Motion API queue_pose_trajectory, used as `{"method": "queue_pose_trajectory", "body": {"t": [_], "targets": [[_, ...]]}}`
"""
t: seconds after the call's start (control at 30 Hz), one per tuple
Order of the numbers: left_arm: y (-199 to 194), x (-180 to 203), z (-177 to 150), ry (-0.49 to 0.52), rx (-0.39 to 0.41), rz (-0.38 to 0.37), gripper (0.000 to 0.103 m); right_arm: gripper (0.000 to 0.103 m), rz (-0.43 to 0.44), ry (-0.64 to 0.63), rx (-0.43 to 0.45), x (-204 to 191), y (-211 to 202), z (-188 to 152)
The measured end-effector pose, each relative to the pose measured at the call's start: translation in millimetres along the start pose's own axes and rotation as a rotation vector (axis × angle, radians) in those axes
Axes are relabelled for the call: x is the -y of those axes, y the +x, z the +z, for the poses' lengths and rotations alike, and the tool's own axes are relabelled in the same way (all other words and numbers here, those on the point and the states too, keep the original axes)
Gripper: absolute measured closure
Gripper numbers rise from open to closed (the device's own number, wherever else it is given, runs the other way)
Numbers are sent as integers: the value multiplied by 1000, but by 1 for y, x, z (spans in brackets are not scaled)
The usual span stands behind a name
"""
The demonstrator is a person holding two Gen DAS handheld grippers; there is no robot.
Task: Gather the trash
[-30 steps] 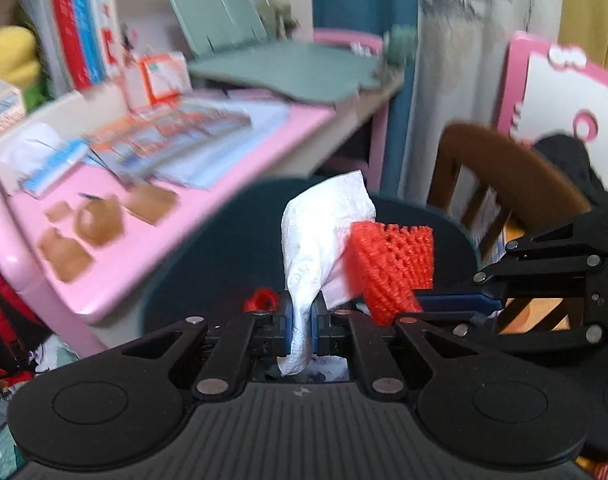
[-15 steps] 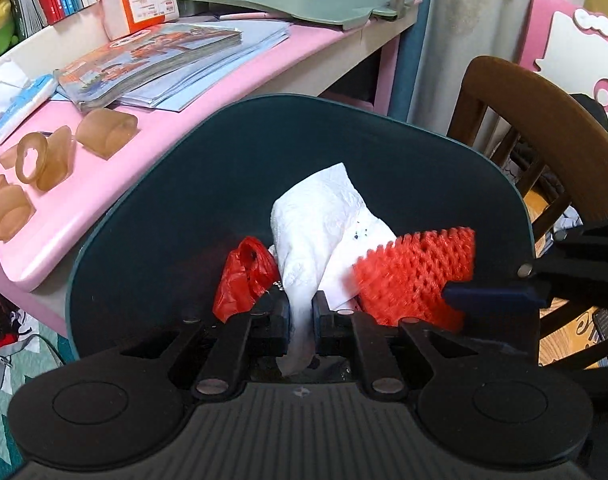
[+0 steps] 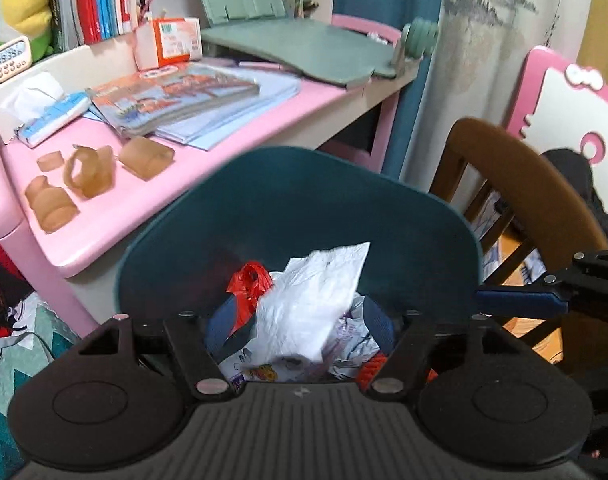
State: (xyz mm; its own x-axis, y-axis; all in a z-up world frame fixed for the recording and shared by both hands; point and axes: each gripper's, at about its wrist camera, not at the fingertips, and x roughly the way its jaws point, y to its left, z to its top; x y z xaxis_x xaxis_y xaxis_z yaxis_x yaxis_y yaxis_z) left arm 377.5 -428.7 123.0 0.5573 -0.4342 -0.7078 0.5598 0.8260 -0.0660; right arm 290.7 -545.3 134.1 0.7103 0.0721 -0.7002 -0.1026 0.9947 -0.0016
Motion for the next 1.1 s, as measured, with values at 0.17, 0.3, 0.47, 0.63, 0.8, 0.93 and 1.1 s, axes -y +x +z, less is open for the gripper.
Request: {"method": "queue_pose_trajectory", "body": {"t": [0.17,0.3,0.47,0.63,0.8,0.93,1.1], "targets": [[-27,-2,-9,2,49,-7,32,56,9,25,60,-2,-26,-5],[-50,-4,-20,12,95,0,30,55,8,27,108,-7,-43,-10],[-78,-7,-34,12,155,-8,27,54,7,41,185,-14,-65,-18],[-102,-12,-51,21,195,-16,24,54,-29,50,266,-25,-85,-28],[-118,-12,-64,33,221,-23,18,54,-28,73,293,-34,-96,-36],[-126,-9,-71,51,229,-27,14,54,-41,86,302,-40,-105,-39],[-136,-5,-77,64,256,-42,5,53,-69,92,341,-49,-121,-43]]}}
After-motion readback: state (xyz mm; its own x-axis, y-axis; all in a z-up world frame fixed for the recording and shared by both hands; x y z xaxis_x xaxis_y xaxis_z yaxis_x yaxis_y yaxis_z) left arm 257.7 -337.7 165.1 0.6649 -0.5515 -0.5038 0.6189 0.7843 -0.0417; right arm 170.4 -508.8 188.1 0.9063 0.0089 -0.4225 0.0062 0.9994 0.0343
